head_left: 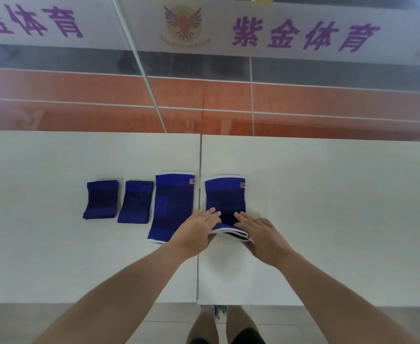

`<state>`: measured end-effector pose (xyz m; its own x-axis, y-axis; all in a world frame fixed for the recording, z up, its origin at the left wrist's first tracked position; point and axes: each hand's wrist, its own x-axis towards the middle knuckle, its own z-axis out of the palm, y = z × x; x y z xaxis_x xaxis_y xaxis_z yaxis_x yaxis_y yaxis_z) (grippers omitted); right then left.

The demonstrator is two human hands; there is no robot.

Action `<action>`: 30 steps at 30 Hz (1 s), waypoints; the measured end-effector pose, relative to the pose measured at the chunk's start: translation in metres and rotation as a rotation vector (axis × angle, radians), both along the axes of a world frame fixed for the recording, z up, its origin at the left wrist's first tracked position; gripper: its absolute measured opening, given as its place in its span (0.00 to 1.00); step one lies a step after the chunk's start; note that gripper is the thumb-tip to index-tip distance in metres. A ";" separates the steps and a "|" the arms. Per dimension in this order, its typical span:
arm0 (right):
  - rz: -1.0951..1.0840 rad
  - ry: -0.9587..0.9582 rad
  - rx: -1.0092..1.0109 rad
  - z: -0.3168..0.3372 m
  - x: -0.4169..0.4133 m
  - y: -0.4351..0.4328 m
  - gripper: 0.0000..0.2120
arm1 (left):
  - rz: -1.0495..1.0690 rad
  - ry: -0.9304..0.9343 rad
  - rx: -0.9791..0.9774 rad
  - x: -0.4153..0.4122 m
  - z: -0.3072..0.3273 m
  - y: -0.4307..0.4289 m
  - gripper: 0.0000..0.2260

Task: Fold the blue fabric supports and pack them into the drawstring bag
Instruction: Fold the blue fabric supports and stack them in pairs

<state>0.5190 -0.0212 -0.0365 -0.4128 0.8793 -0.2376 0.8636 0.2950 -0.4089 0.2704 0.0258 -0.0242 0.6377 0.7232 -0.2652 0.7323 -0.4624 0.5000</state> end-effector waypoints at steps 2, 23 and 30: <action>-0.133 0.081 -0.048 0.003 -0.002 0.008 0.22 | 0.109 -0.071 -0.058 0.001 0.008 0.007 0.15; -0.593 0.033 -0.265 0.010 -0.020 0.104 0.08 | 0.167 0.079 0.456 0.038 -0.013 0.048 0.17; -0.504 0.020 0.027 0.008 -0.015 0.087 0.09 | 0.043 0.349 0.282 0.030 -0.024 0.029 0.25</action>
